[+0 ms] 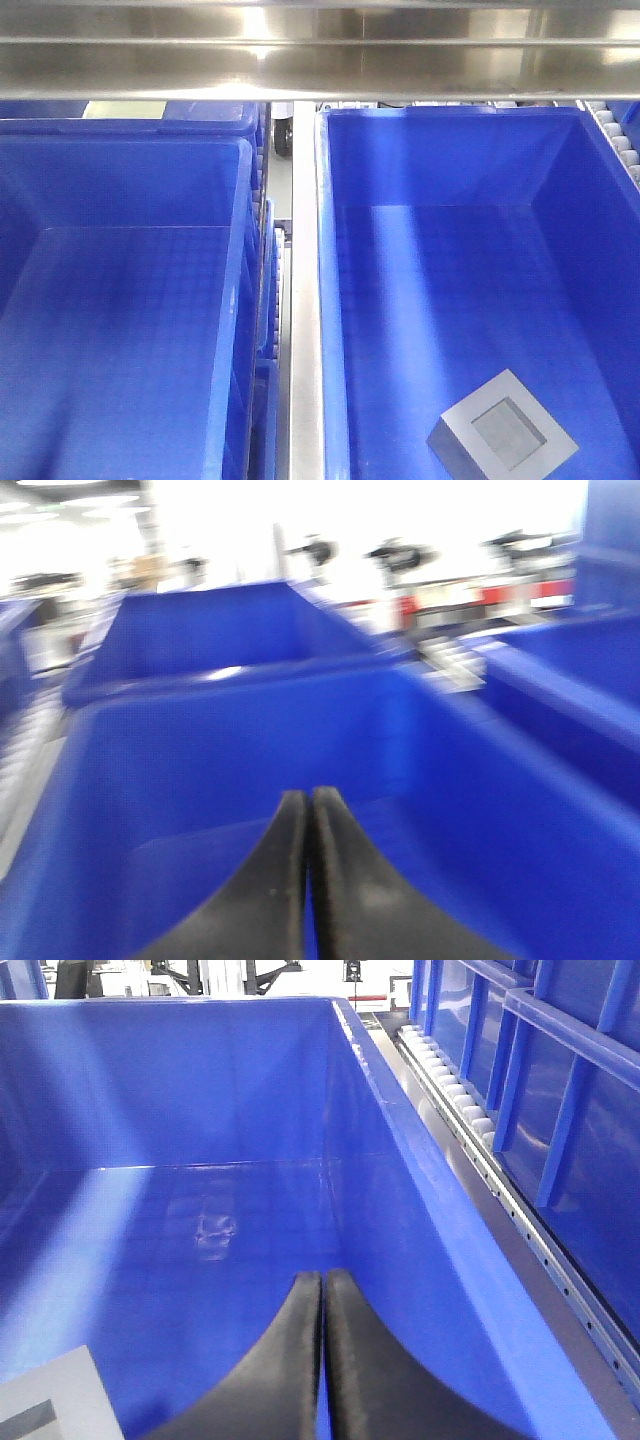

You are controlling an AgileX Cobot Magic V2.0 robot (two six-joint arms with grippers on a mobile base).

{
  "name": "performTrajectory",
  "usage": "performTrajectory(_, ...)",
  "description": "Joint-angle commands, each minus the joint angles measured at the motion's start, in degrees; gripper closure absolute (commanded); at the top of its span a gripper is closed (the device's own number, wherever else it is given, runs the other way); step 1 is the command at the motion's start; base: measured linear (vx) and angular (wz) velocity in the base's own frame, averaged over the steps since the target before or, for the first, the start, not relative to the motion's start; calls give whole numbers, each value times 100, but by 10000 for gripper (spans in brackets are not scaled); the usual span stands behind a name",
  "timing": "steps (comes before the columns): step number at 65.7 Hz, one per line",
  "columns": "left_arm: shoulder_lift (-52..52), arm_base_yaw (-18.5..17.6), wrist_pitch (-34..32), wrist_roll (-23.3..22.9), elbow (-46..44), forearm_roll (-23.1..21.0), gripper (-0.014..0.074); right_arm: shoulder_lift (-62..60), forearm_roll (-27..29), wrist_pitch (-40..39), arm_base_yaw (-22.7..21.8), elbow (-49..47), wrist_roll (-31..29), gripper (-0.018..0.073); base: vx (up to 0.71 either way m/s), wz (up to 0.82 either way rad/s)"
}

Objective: Sort gray base to blue bin

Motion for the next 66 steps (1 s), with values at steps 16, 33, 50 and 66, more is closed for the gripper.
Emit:
performTrajectory(16, -65, 1181, -1179, -32, 955, -73, 603, 83, -41, -198, 2, 35, -51, 564, 0, 0)
performTrajectory(33, -69, 1214, -848, -39, 960, -66, 603, 83, -41, -198, 2, 35, -51, 564, 0, 0)
performTrajectory(50, -64, 1214, -854, -39, 956, -61, 603, 83, -41, -198, 2, 35, -51, 564, 0, 0)
performTrajectory(66, -57, 1214, -862, -39, 948, -61, 603, 83, -41, -198, 2, 35, -51, 564, 0, 0)
